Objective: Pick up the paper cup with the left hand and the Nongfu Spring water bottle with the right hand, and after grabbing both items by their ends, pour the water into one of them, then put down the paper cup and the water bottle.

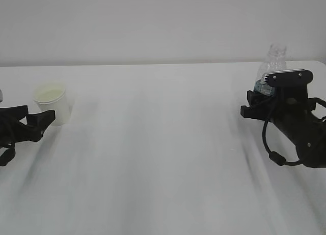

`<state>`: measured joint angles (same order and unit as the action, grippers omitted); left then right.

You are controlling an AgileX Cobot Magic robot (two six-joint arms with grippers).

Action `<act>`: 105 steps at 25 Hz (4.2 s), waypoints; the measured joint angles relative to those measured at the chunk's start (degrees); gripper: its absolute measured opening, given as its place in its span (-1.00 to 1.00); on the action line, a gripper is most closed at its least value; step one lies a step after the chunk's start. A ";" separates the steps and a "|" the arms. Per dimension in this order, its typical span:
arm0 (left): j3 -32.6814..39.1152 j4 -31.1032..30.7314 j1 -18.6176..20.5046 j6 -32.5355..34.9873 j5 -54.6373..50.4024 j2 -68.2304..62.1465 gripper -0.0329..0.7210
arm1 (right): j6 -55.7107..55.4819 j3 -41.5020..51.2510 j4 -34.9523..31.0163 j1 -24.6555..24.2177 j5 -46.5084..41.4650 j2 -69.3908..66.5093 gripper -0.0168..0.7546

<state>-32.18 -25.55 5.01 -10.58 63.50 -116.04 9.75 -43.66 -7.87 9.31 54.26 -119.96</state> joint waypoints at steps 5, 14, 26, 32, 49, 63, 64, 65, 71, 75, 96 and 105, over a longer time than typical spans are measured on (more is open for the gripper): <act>0.00 0.00 0.00 0.00 0.00 0.00 0.65 | -0.04 0.00 0.00 0.00 0.27 -1.29 0.29; 0.00 -0.10 0.00 0.00 0.00 0.00 0.65 | -0.27 0.00 0.00 0.00 0.61 -1.38 0.29; 0.00 -0.58 0.00 0.00 0.00 0.00 0.65 | -2.30 0.00 0.00 0.00 1.14 -3.20 0.29; 0.00 -0.68 0.00 0.00 0.00 0.00 0.65 | -2.30 0.00 0.21 0.00 1.93 -4.20 0.29; 0.00 -0.80 0.00 0.00 0.02 0.00 0.65 | -2.43 0.00 4.44 0.00 3.65 -4.48 0.50; 0.00 -0.84 0.00 0.00 0.02 0.00 0.65 | -2.52 1.05 4.44 0.00 4.27 -4.48 0.53; 0.00 -0.84 0.00 0.00 0.02 0.00 0.65 | -2.52 1.43 4.44 0.00 4.56 -4.48 0.53; 0.00 -0.84 0.00 0.00 0.02 0.00 0.65 | -2.52 1.78 4.44 0.00 4.91 -4.48 0.53; 0.00 -0.84 0.00 0.00 0.02 0.00 0.65 | -2.52 4.10 4.44 0.00 6.74 -3.07 0.53; 0.00 -0.84 0.00 0.00 0.02 0.00 0.65 | -2.76 6.05 4.52 0.00 7.09 -1.58 0.53; 0.00 -1.06 0.00 0.00 0.12 0.00 0.65 | -6.35 17.22 7.87 0.00 10.94 4.62 0.54; 0.24 -1.06 0.00 0.00 0.12 0.79 0.65 | -6.77 20.69 8.17 0.00 11.18 8.13 0.54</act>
<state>-31.94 -26.61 5.01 -10.58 63.62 -115.25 2.97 -22.97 0.30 9.31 65.43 -111.84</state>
